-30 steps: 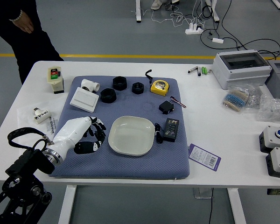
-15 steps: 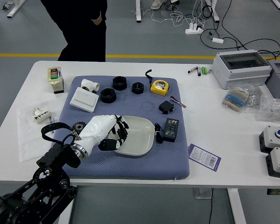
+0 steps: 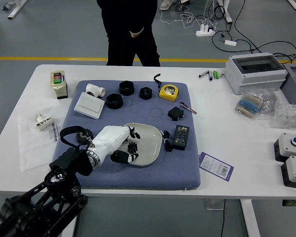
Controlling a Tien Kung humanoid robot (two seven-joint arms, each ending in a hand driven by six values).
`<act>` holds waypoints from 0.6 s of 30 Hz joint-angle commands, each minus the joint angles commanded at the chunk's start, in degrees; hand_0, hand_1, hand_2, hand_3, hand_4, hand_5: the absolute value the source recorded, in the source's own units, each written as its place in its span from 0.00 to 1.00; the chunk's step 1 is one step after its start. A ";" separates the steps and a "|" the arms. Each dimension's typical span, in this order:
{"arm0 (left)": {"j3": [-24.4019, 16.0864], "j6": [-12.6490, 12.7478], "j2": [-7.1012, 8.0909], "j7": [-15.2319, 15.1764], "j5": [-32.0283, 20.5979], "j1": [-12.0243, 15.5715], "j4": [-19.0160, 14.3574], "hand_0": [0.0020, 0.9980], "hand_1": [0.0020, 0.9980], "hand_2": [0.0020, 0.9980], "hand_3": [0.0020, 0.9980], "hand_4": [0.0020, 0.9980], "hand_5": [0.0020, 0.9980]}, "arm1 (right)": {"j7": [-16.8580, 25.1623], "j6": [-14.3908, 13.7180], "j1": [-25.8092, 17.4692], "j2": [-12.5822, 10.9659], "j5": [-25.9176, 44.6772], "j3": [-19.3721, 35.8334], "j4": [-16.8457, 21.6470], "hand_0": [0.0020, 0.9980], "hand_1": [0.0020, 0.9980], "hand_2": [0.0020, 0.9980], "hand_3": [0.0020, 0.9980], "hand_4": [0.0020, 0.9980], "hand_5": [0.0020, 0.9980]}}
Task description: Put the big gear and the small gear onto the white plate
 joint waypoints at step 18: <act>-6.01 -0.61 3.16 0.95 1.70 0.15 -2.21 0.47 0.65 0.78 0.81 1.00 0.39 | -0.02 0.03 -0.01 0.03 -0.02 0.21 -0.04 0.61 0.63 0.73 0.54 0.73 0.70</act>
